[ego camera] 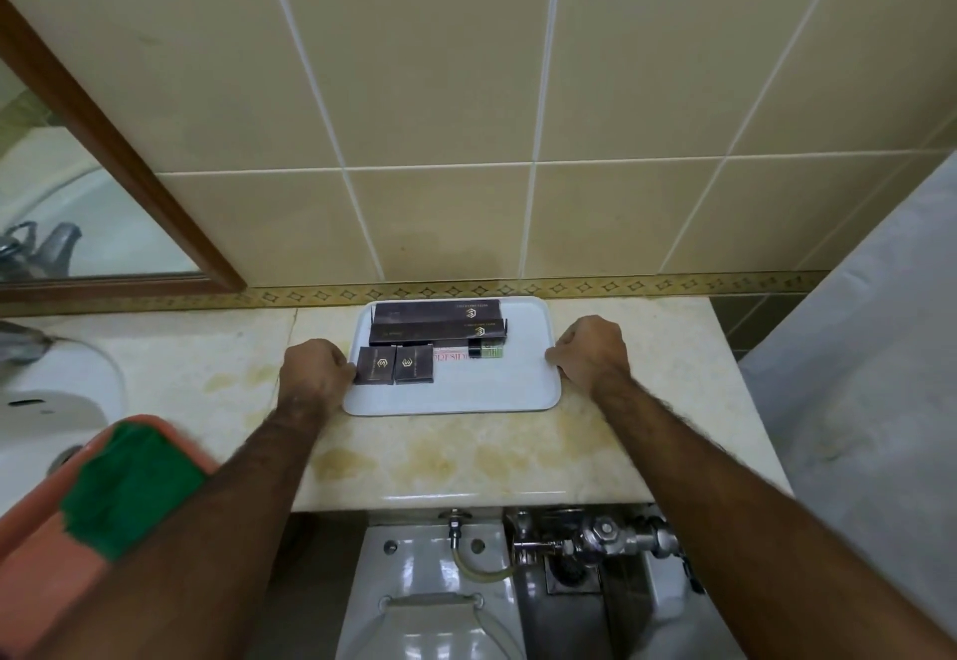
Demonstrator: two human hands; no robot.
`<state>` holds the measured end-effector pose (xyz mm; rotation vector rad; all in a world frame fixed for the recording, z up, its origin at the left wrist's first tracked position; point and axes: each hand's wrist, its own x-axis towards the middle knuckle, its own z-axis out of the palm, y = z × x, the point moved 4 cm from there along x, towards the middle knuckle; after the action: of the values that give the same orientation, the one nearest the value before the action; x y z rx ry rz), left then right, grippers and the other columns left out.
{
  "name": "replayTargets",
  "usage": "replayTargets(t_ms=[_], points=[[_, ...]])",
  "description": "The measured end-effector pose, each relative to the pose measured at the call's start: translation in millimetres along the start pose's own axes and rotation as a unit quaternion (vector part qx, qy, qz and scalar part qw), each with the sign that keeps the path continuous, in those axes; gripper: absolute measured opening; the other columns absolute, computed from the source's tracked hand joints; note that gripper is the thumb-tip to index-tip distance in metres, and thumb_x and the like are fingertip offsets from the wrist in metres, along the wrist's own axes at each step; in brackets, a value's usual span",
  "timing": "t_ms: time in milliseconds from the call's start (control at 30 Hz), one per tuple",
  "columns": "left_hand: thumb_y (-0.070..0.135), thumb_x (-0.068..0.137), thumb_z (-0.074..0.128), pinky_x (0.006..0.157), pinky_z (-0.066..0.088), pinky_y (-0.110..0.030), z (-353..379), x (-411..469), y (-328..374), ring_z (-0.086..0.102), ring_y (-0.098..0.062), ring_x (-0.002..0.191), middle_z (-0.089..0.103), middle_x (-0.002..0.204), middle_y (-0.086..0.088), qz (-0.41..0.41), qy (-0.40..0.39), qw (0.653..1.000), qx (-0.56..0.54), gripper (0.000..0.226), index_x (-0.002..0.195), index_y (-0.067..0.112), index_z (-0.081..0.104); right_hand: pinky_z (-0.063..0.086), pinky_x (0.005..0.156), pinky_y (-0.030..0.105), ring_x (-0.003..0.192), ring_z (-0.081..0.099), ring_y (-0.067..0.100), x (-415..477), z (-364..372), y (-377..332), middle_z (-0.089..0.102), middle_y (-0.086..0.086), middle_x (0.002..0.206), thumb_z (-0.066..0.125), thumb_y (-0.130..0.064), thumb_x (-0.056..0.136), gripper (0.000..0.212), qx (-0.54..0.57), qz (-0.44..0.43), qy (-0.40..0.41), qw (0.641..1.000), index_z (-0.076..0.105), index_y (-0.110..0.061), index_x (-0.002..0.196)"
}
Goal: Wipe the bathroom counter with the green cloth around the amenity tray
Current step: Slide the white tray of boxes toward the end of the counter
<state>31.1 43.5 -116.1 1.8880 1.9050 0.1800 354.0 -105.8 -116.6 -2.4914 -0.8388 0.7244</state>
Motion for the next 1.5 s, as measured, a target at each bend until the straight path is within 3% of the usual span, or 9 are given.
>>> replayTargets(t_ms=[300,400,567,667,767,900,1067,1333,1500], points=[[0.014,0.085,0.067,0.075,0.048,-0.030,-11.6,-32.1,43.4,0.067,-0.030,0.087,0.076,0.088,-0.010,0.054,0.005,0.997,-0.049,0.013,0.084,0.007,0.078,0.063,0.072,0.034,0.073,0.074,0.024,-26.2,-55.6,39.1,0.077,0.007,0.074,0.082,-0.033,0.071,0.027,0.073,0.054,0.045,0.995,0.078,-0.006,0.072],[0.013,0.084,0.066,0.075,0.049,-0.030,-6.7,-47.1,76.9,0.067,-0.030,0.086,0.076,0.087,-0.011,0.100,-0.012,0.994,-0.049,0.012,0.084,0.008,0.077,0.064,0.079,0.037,0.074,0.076,0.023,-45.1,-75.7,75.0,0.078,0.006,0.075,0.085,-0.034,0.073,0.029,0.098,0.084,0.056,0.990,0.078,-0.006,0.077],[0.013,0.086,0.065,0.073,0.046,-0.032,22.9,-73.1,154.9,0.068,-0.034,0.087,0.076,0.088,-0.014,0.211,-0.045,0.976,-0.007,0.013,0.084,0.007,0.077,0.061,0.065,0.028,0.059,0.075,0.017,-85.4,-106.0,150.3,0.076,0.003,0.059,0.083,-0.026,0.073,0.022,0.144,0.140,0.065,0.977,0.071,-0.012,0.060],[0.015,0.089,0.065,0.074,0.047,-0.033,51.7,-90.2,207.8,0.067,-0.035,0.088,0.075,0.089,-0.014,0.277,-0.065,0.958,0.032,0.015,0.081,0.007,0.074,0.065,0.061,0.035,0.063,0.075,0.018,-107.9,-120.0,197.4,0.075,0.004,0.068,0.082,-0.018,0.073,0.016,0.217,0.182,0.090,0.955,0.069,-0.012,0.066],[0.015,0.091,0.064,0.075,0.047,-0.033,83.9,-105.4,254.4,0.067,-0.035,0.089,0.074,0.091,-0.015,0.320,-0.084,0.943,0.040,0.015,0.080,0.008,0.073,0.067,0.060,0.048,0.067,0.076,0.024,-126.2,-123.0,234.4,0.077,0.016,0.077,0.074,-0.005,0.077,0.007,0.316,0.235,0.075,0.916,0.071,0.000,0.075],[0.014,0.092,0.061,0.082,0.055,-0.036,126.4,-118.4,302.0,0.067,-0.035,0.095,0.074,0.102,-0.015,0.359,-0.105,0.926,0.044,0.016,0.092,0.009,0.076,0.065,0.060,0.043,0.064,0.067,0.029,-142.4,-113.7,265.8,0.066,0.023,0.072,0.061,0.007,0.078,0.010,0.414,0.277,0.052,0.865,0.067,0.008,0.086],[0.016,0.092,0.061,0.078,0.049,-0.032,164.9,-126.0,341.7,0.067,-0.033,0.101,0.071,0.110,-0.009,0.393,-0.107,0.911,0.068,0.018,0.097,0.015,0.078,0.066,0.062,0.041,0.053,0.055,0.023,-153.1,-88.0,283.7,0.053,0.020,0.069,0.056,0.010,0.079,0.014,0.512,0.303,0.016,0.803,0.063,0.007,0.091],[0.012,0.092,0.062,0.090,0.055,-0.035,191.6,-111.1,358.8,0.071,-0.032,0.099,0.078,0.107,-0.014,0.371,-0.120,0.920,0.026,0.021,0.103,0.009,0.080,0.065,0.068,0.041,0.058,0.060,0.021,-136.0,-60.8,283.7,0.054,0.015,0.063,0.057,0.009,0.081,0.018,0.571,0.284,0.017,0.770,0.064,0.006,0.097],[0.007,0.094,0.060,0.098,0.051,-0.034,185.7,-94.3,356.4,0.070,-0.033,0.108,0.077,0.115,-0.016,0.356,-0.072,0.932,0.000,0.026,0.112,0.006,0.079,0.065,0.064,0.035,0.072,0.065,0.027,-124.3,-48.5,264.1,0.059,0.022,0.077,0.057,0.013,0.089,0.025,0.604,0.251,0.001,0.757,0.061,0.019,0.113]])
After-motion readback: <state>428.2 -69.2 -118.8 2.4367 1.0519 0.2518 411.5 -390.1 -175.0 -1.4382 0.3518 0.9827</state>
